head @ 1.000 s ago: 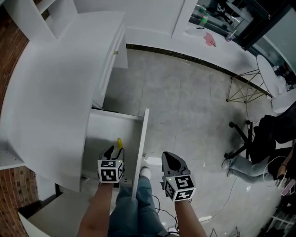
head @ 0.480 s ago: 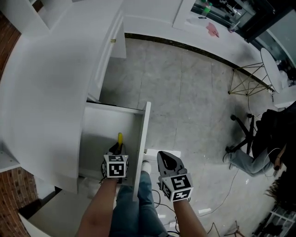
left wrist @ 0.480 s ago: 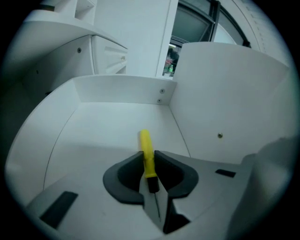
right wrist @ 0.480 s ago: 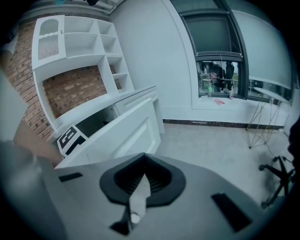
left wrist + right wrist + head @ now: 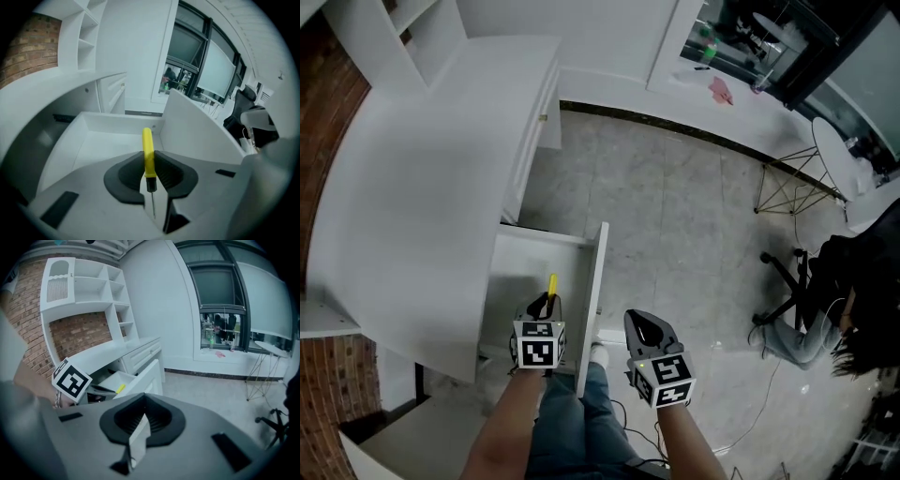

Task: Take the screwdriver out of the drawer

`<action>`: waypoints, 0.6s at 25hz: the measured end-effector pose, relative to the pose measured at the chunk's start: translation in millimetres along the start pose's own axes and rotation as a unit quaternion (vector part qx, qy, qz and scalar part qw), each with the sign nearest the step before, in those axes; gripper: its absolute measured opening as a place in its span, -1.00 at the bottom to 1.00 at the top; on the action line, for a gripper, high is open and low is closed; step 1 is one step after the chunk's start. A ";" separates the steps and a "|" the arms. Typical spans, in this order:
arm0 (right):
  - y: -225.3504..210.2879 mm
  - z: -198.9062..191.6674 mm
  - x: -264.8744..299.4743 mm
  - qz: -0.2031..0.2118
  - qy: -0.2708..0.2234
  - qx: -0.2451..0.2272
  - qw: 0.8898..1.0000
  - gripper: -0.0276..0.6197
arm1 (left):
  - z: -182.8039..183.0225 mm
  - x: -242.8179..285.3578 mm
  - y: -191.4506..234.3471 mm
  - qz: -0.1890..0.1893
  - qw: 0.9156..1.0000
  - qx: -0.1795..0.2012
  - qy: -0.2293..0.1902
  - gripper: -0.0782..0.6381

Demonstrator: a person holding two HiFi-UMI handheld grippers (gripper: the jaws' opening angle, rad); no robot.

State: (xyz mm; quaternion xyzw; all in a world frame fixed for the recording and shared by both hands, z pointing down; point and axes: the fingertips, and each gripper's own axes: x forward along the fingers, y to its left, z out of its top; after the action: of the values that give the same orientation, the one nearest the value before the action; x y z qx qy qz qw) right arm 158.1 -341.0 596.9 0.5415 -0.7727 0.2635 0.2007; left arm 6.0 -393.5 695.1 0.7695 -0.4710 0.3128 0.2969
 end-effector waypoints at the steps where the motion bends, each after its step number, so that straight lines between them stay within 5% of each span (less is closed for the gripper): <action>1: 3.3 7.0 -5.0 0.001 -0.005 -0.003 1.000 -0.88 | 7.2 -10.7 -0.5 0.000 1.000 0.000 -0.011 -0.57; 15: 35.6 109.2 -60.5 -0.001 -0.105 -0.025 0.994 -0.88 | 99.7 -138.9 9.7 0.006 0.990 0.014 -0.138 -0.57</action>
State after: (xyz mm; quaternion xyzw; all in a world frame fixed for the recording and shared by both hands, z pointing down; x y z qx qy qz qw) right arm 141.9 -355.2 468.8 0.5618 -0.7954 0.1856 0.1318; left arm -32.9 -397.2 528.4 0.8065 -0.5077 0.2119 0.2166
